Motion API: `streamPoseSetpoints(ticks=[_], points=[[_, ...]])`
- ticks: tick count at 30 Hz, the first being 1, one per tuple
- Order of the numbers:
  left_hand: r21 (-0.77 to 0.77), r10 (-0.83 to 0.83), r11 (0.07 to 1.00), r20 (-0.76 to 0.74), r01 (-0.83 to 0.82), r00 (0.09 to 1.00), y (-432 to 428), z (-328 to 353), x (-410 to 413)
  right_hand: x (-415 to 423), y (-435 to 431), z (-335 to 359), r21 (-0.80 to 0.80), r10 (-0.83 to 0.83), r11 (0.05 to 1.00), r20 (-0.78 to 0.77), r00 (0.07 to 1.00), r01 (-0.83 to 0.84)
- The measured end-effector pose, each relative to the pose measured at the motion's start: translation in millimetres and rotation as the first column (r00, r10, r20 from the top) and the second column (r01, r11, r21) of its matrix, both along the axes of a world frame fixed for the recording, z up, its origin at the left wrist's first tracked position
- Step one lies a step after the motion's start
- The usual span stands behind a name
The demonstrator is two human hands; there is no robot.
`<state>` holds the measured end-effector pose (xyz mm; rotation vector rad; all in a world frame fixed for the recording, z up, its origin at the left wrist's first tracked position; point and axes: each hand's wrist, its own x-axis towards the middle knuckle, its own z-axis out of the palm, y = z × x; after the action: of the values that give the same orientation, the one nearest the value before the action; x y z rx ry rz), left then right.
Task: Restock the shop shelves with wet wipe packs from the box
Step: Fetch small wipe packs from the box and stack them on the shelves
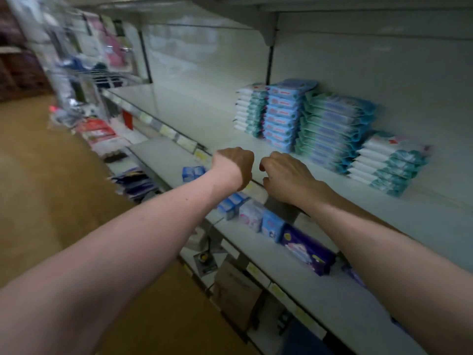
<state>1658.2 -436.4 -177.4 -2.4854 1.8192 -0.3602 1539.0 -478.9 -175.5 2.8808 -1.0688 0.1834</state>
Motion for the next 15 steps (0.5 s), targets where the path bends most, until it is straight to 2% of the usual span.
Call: streamPoseSetpoints(ticks=[7,11,15], points=[[-0.015,0.219,0.976,-0.029,-0.219,0.975,133,-1,72,93,112,0,0.011,0.207,0.978,-0.013,0.978,-0.207],[0.0,0.312,0.95,-0.049,-0.313,0.949,218,-12,105,132,187,-8,-0.021,0.317,0.948,-0.028,0.948,-0.317],[0.037,0.422,0.906,-0.053,-0.421,0.905,311,-22,133,170,270,-16,0.018,0.43,0.903,-0.014,0.903,-0.43]])
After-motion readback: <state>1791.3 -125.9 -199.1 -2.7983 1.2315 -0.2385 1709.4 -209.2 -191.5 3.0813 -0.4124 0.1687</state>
